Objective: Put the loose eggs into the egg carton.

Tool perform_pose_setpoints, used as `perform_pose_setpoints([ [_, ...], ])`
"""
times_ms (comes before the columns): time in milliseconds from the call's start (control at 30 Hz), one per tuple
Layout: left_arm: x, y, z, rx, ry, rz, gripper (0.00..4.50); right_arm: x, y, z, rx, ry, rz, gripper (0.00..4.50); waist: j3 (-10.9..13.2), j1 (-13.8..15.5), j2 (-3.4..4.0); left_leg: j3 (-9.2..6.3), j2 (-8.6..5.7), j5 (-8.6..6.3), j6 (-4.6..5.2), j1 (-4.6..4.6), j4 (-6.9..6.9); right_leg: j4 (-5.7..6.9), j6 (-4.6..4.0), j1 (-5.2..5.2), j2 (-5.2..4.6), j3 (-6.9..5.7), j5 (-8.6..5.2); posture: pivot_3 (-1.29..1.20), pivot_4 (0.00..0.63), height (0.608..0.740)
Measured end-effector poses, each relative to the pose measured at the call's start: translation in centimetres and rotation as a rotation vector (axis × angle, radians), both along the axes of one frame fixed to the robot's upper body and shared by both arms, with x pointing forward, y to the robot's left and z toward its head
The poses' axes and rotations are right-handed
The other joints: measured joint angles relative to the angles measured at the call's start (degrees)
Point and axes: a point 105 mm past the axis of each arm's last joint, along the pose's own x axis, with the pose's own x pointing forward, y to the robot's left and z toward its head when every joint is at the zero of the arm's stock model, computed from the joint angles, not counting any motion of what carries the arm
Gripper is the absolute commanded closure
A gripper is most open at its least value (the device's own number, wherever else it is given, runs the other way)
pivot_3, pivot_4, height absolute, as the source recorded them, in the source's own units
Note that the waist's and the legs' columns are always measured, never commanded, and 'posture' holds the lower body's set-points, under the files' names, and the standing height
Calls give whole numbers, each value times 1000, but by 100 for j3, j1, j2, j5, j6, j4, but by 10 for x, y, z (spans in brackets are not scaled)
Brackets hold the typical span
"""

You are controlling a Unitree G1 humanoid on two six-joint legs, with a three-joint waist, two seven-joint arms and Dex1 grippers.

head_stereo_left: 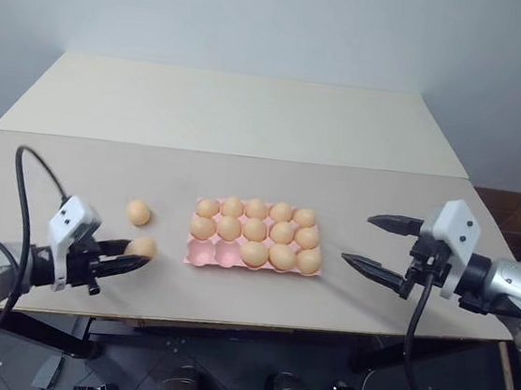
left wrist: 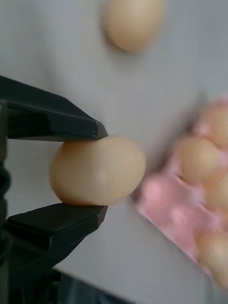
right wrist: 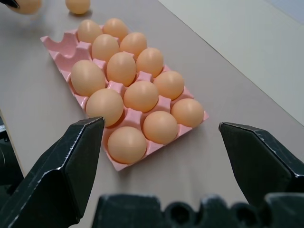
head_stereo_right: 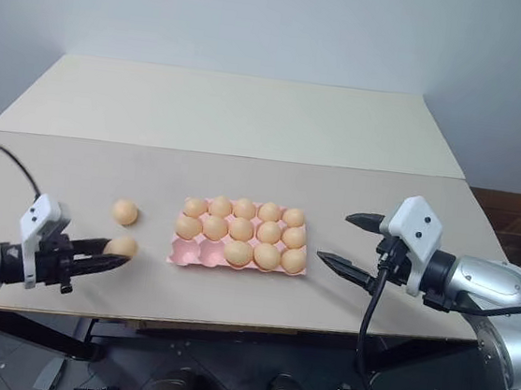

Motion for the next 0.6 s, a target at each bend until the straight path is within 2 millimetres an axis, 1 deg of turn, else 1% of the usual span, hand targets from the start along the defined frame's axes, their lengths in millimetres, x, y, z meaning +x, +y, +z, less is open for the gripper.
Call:
perform_pose_setpoints([
  [67, -1, -19, 5, -9, -33, -93, 2948, 1, 2, 2, 1, -10, 1, 0, -1, 6, 4, 1, -4, 0, 0, 3, 0, -2, 6, 5, 0, 4, 2, 0, 150, 740],
  [133, 1, -37, 1, -43, -33, -153, 2948, 2, 4, 3, 3, -15, 5, 0, -1, 10, 5, -1, -4, 0, 0, 5, 0, -2, 16, 10, 3, 2, 8, 0, 150, 740],
  [200, 10, -59, -3, -94, -39, -192, 2948, 2, 7, 1, 7, -12, 14, 0, -1, 28, 3, -7, -4, 0, 1, 8, 3, -4, 19, 20, 6, -1, 10, 0, 150, 740],
  [233, 13, -66, -5, -100, -38, -202, 2948, 2, 8, 1, 7, -12, 13, 0, -1, 32, 3, -9, -4, 0, 1, 7, 4, -4, 20, 21, 7, -2, 10, 0, 150, 740],
  [300, 22, -77, -10, -103, -44, -195, 2948, 2, 8, 1, 8, -17, 7, 0, -1, 43, 3, -10, -6, 0, 1, 8, 5, -5, 23, 24, 6, -2, 11, 0, 150, 740],
  [367, 32, -86, -15, -106, -50, -164, 2948, 2, 8, 2, 7, -22, 4, 0, -1, 39, 3, -11, -6, 0, 1, 9, 6, -7, 26, 27, 6, -1, 13, 0, 150, 740],
  [433, 39, -93, -20, -95, -43, -157, 2948, 0, 9, 2, 8, -26, 4, 0, -1, 37, 2, -14, -6, 0, 2, 7, 8, -8, 28, 27, 7, -2, 14, 0, 150, 740],
  [600, 41, -93, -24, -72, -3, -172, 1287, -2, 10, 3, 14, -29, -5, 0, -1, 8, 3, -20, -6, 0, 2, 8, 8, -7, 30, 26, 7, -3, 13, 0, 150, 740],
])
